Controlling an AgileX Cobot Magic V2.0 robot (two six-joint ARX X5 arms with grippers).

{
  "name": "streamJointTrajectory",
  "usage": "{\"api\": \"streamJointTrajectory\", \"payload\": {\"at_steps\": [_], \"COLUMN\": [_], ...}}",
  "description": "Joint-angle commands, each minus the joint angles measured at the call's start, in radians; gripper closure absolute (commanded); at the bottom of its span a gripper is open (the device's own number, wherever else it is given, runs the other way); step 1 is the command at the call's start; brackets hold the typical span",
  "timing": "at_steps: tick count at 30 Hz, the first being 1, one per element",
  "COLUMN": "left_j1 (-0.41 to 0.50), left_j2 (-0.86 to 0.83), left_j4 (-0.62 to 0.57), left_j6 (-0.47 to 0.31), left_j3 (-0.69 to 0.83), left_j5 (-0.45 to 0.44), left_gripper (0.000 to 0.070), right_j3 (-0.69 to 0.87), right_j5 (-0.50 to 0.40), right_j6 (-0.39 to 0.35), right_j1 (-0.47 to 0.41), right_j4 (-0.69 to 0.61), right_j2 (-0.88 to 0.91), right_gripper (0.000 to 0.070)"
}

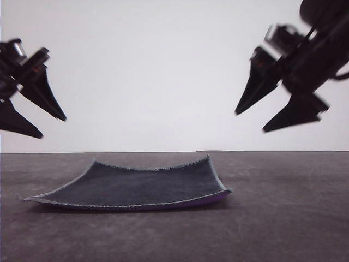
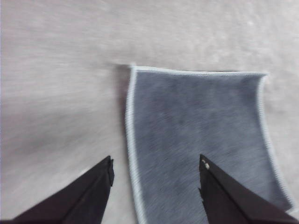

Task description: Fold clothes

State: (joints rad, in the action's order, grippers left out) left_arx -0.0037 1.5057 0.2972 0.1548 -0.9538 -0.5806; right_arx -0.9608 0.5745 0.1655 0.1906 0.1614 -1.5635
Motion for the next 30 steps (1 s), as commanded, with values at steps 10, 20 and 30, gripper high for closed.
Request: {"api": "streamJointTrajectory", "payload": {"at_steps": [10, 20, 30], "left_j1": [-0.029, -0.048, -0.091], "left_j2": [0.350, 0.589, 0.604], "left_j4": [-0.022, 0.061, 0.057], "left_j6": [0.004, -0.016, -0.040], "left_j3": [-0.283, -0.474, -0.478], "left_j5": [-0.022, -0.085, -0.100], "left_gripper": [0.0348, 0.0349, 0.0350], "right_j3": [-0.181, -0.314, -0.326], "right_j5": [0.094, 0.106, 0.083], "right_j6": [0.098, 0.123, 0.145], "right_j1": [0.022, 0.066, 0.096], "right_j4": [-0.116, -0.123, -0.182], "right_j2": [-0.318, -0.478, -0.503], "right_gripper": [0.0216, 0.0218, 0.0382]}}
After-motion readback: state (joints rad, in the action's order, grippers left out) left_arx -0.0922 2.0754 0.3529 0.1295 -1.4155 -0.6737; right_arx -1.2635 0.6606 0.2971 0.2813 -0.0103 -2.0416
